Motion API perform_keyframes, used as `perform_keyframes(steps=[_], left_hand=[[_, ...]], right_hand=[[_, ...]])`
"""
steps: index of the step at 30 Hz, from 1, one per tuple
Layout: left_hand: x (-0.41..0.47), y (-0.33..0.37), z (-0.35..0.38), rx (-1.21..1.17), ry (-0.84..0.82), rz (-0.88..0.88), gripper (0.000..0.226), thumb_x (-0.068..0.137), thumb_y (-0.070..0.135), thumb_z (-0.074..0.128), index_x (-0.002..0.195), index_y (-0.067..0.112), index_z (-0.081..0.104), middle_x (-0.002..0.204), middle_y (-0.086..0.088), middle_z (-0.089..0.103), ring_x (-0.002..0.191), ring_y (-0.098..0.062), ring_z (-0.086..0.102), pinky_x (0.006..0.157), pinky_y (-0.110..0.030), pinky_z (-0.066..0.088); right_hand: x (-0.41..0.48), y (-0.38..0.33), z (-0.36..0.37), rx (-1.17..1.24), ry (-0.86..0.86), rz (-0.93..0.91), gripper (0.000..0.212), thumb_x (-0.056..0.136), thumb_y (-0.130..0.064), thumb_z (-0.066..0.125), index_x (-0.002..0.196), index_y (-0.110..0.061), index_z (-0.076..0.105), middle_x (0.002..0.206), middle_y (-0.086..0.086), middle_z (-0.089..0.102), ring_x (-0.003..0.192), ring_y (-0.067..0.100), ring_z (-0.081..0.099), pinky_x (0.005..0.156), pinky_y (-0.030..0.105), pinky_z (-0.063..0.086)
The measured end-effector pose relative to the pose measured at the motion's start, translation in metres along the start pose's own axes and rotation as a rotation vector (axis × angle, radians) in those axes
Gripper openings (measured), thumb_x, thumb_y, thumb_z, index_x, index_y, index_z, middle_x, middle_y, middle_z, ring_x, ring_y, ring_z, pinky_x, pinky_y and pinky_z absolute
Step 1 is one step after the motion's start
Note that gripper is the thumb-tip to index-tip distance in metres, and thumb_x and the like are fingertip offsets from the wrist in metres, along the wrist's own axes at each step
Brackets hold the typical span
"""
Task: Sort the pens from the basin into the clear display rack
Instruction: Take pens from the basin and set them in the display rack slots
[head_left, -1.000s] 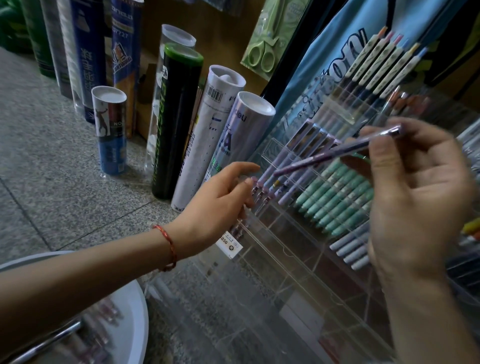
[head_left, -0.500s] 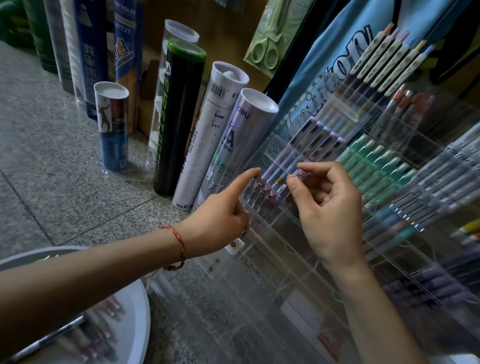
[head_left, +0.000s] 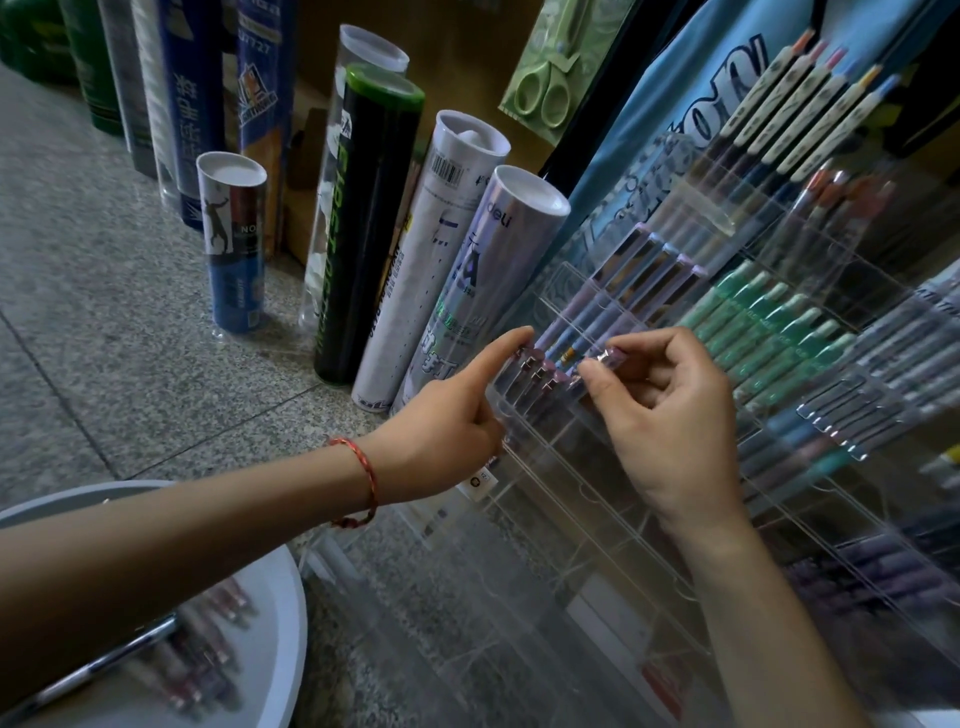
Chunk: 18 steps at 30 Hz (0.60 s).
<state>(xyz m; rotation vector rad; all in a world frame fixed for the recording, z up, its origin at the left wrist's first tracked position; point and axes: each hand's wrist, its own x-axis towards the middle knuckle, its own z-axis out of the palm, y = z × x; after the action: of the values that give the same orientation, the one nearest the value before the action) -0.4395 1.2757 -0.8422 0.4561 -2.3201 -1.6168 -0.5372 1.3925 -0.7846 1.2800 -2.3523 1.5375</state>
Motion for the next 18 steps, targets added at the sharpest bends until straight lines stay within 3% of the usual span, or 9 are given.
perform_keyframes(steps=[2, 9, 11, 13, 16, 18], left_hand=[[0.001, 0.000, 0.002, -0.009, -0.002, 0.004, 0.083, 0.087, -0.003, 0.044, 0.141, 0.048, 0.006, 0.078, -0.021, 0.066, 0.071, -0.032, 0.061, 0.063, -0.031, 0.053], [-0.001, -0.003, 0.001, 0.020, 0.015, 0.022, 0.083, 0.087, -0.003, 0.044, 0.141, 0.048, 0.007, 0.075, -0.022, 0.064, 0.060, -0.029, 0.055, 0.058, -0.028, 0.050], [-0.001, -0.003, 0.000, 0.027, 0.006, 0.030, 0.082, 0.087, -0.004, 0.043, 0.141, 0.047, 0.007, 0.068, -0.020, 0.061, 0.054, -0.020, 0.050, 0.054, -0.027, 0.048], [0.001, -0.003, 0.000, 0.039, 0.001, 0.033, 0.082, 0.087, -0.003, 0.043, 0.142, 0.046, 0.006, 0.066, -0.016, 0.061, 0.054, -0.023, 0.053, 0.056, -0.029, 0.050], [0.001, -0.002, -0.001, 0.055, 0.005, 0.032, 0.081, 0.087, -0.002, 0.044, 0.142, 0.045, 0.006, 0.076, -0.021, 0.065, 0.069, -0.033, 0.061, 0.062, -0.033, 0.051], [0.001, -0.002, -0.001, 0.071, 0.008, 0.033, 0.081, 0.087, -0.002, 0.044, 0.142, 0.045, 0.005, 0.074, -0.021, 0.064, 0.069, -0.034, 0.061, 0.064, -0.038, 0.053]], right_hand=[[0.005, 0.000, 0.000, -0.009, 0.004, 0.053, 0.025, 0.080, -0.012, 0.071, 0.079, -0.029, 0.053, 0.076, -0.008, 0.061, 0.066, 0.003, 0.063, 0.065, 0.024, 0.055], [-0.001, -0.010, 0.005, -0.117, 0.006, 0.015, 0.025, 0.081, -0.013, 0.070, 0.080, -0.029, 0.050, 0.075, -0.009, 0.061, 0.068, 0.004, 0.065, 0.061, 0.014, 0.053], [0.006, -0.007, 0.000, 0.016, -0.038, 0.148, 0.023, 0.082, -0.009, 0.069, 0.080, -0.025, 0.053, 0.079, -0.003, 0.064, 0.075, 0.012, 0.068, 0.061, 0.021, 0.056], [0.012, -0.008, -0.004, 0.164, -0.117, 0.274, 0.022, 0.082, -0.005, 0.069, 0.081, -0.021, 0.054, 0.083, 0.003, 0.066, 0.081, 0.022, 0.069, 0.060, 0.026, 0.058], [0.009, -0.009, -0.002, -0.026, -0.127, 0.136, 0.025, 0.082, -0.010, 0.069, 0.080, -0.028, 0.052, 0.081, -0.002, 0.064, 0.078, 0.016, 0.069, 0.066, 0.029, 0.056], [0.004, -0.009, 0.000, -0.105, -0.103, 0.073, 0.026, 0.083, -0.013, 0.069, 0.080, -0.030, 0.049, 0.080, -0.005, 0.064, 0.075, 0.011, 0.067, 0.068, 0.026, 0.055]])
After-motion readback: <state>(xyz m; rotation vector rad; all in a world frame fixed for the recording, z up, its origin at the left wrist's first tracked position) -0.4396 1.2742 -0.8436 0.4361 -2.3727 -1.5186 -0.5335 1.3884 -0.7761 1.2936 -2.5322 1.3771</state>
